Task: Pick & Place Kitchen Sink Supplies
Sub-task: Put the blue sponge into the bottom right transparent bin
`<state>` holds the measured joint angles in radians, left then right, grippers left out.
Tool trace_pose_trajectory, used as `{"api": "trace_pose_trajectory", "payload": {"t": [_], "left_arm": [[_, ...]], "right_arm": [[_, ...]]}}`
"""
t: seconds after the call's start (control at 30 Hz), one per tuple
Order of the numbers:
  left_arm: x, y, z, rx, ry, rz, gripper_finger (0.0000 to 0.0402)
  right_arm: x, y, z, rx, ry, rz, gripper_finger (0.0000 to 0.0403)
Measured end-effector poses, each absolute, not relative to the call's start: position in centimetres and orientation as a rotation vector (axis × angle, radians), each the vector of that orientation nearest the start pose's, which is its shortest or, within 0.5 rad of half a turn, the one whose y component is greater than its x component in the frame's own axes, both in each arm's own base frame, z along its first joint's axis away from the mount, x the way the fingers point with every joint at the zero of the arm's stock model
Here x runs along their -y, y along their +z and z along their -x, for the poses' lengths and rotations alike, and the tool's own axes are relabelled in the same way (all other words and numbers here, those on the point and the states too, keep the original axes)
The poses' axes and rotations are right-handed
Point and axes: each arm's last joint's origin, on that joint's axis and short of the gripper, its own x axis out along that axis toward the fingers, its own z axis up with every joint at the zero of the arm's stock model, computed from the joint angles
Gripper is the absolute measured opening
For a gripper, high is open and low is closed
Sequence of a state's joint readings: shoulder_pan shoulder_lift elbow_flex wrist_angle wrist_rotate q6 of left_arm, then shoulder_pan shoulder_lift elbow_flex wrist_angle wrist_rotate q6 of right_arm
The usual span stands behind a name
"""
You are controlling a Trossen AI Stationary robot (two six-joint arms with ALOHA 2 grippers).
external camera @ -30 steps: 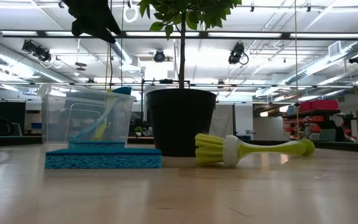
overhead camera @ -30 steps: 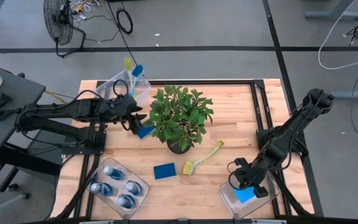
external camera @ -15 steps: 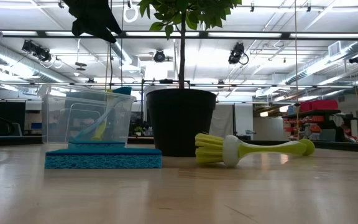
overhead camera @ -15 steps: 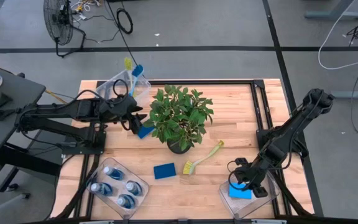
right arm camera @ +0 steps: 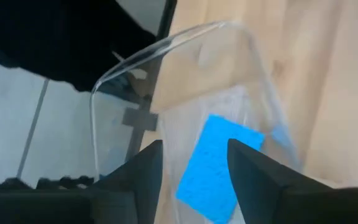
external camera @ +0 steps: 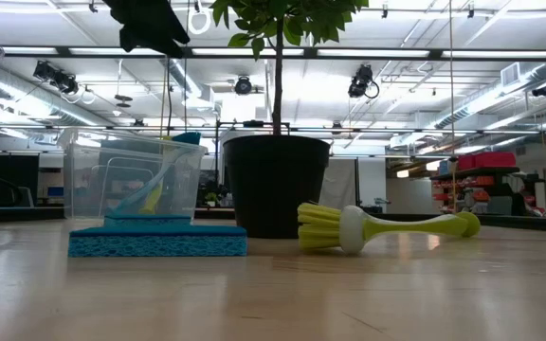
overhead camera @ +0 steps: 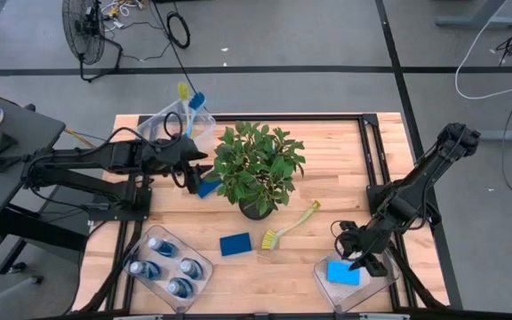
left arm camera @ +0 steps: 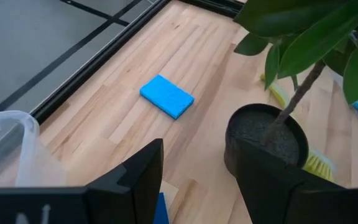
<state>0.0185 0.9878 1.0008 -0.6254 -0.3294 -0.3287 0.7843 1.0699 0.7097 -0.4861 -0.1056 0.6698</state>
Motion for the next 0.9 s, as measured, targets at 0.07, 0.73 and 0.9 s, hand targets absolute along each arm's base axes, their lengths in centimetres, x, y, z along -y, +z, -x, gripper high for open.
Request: {"api": "trace_pose_trajectory", "payload": {"t": [0.07,0.73,0.9], "left_arm": [[-1.3,33.2,-19.7,-0.553,0.416,0.225,0.0195],[-1.9,28.7,-22.8,-0.820,0.510,0.325,0.0195],[-1.9,27.8,-23.6,-0.870,0.495,0.333,0.0195]], "right_arm": [[-14.5,23.5,-14.5,-1.033,0.498,-0.306,0.0175],[-10.0,23.9,-16.5,-0.873,0.162,-0.137,0.0167],[-8.4,23.9,-17.4,-0.846,0.031,-0.150,0.0167]]}}
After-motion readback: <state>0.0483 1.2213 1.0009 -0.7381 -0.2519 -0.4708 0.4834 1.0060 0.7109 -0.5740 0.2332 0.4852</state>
